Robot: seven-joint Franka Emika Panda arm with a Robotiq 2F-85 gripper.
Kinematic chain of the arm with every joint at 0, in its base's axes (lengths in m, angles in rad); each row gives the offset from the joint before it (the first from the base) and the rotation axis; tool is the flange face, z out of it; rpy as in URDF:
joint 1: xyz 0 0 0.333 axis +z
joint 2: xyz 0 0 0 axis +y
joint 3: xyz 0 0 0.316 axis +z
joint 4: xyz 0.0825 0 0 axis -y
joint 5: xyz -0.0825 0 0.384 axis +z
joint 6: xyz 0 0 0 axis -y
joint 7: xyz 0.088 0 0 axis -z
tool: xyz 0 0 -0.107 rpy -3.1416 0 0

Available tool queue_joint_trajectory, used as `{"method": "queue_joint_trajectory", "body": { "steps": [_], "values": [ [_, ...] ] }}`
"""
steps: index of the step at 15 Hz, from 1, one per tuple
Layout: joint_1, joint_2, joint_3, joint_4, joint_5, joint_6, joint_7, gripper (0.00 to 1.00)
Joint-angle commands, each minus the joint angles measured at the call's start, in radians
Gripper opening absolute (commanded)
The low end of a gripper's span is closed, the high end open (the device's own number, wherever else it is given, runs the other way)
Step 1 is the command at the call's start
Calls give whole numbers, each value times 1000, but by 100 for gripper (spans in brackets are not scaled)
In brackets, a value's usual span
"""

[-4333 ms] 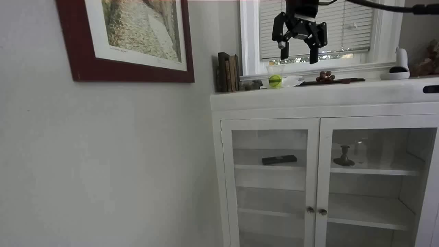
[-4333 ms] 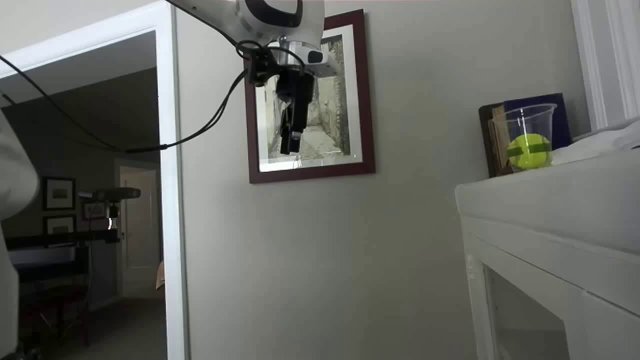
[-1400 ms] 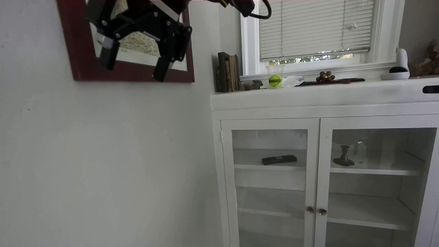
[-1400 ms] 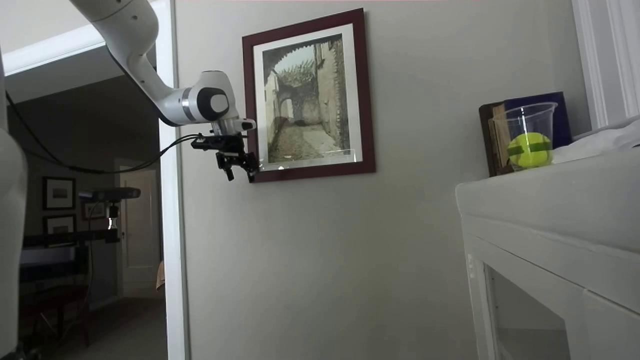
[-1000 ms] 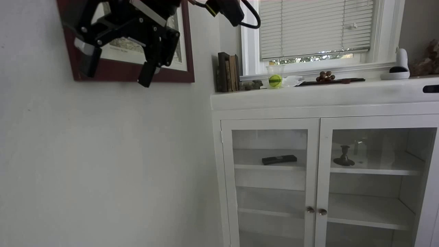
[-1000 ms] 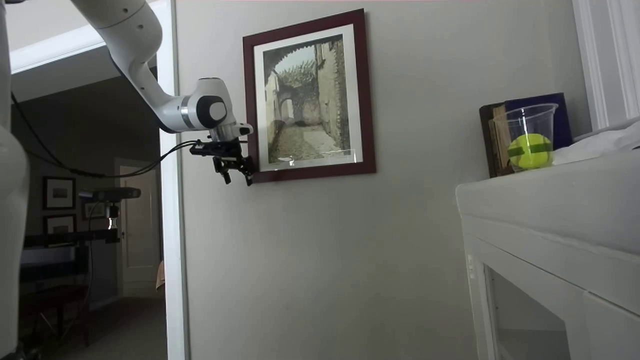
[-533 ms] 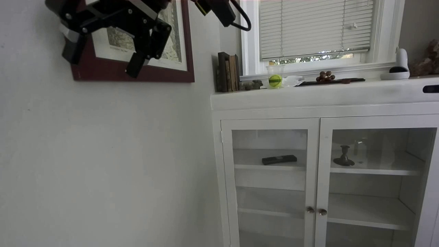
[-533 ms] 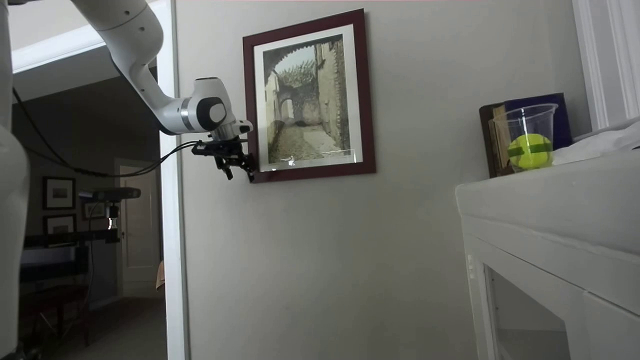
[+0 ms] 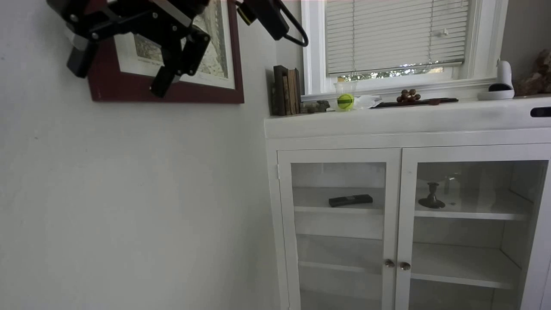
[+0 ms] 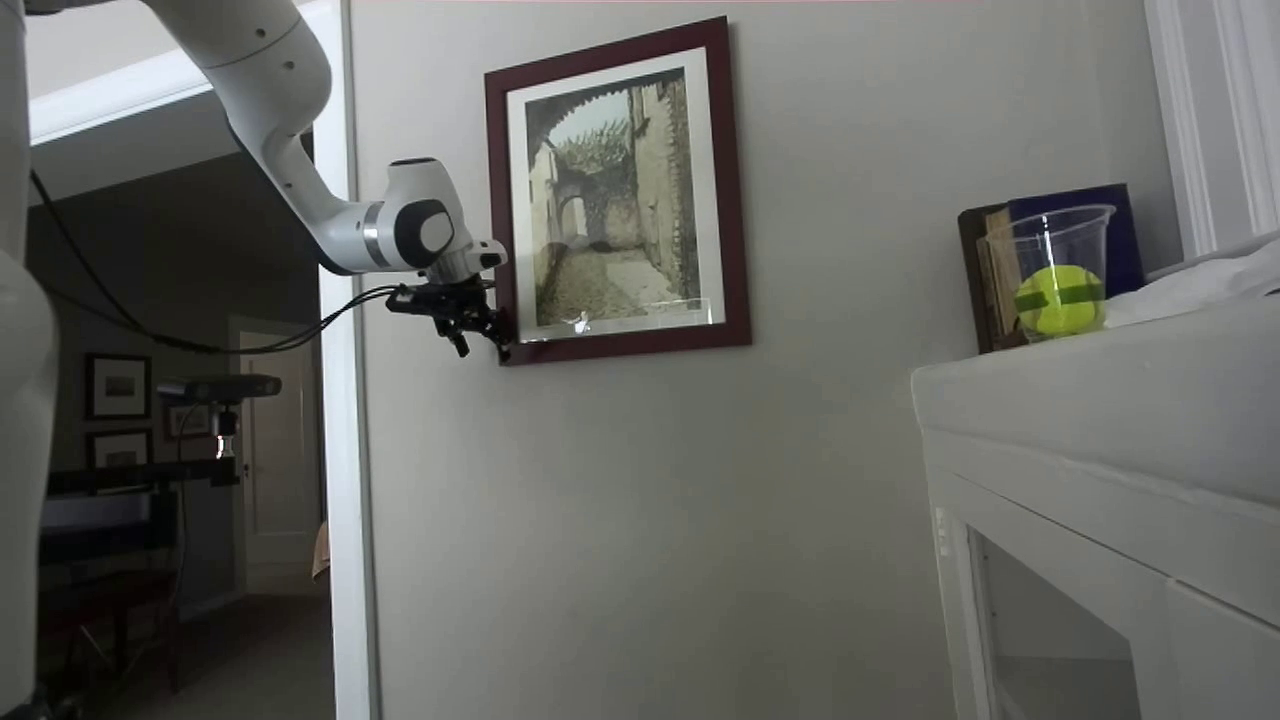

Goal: Move the picture frame to the right.

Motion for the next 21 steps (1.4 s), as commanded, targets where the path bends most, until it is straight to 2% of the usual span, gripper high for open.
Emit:
{"method": "queue_joint_trajectory", "body": {
  "steps": [1, 8, 15, 20, 21],
  "values": [
    [13, 40, 6, -6, 45, 92, 52, 100],
    [16, 57, 2, -42, 79, 214, 146, 100],
    [19, 108, 37, -34, 192, 347, 127, 100],
    [8, 111, 59, -41, 231, 343, 136, 100],
    [22, 113, 34, -30, 180, 336, 148, 100]
  ]
}}
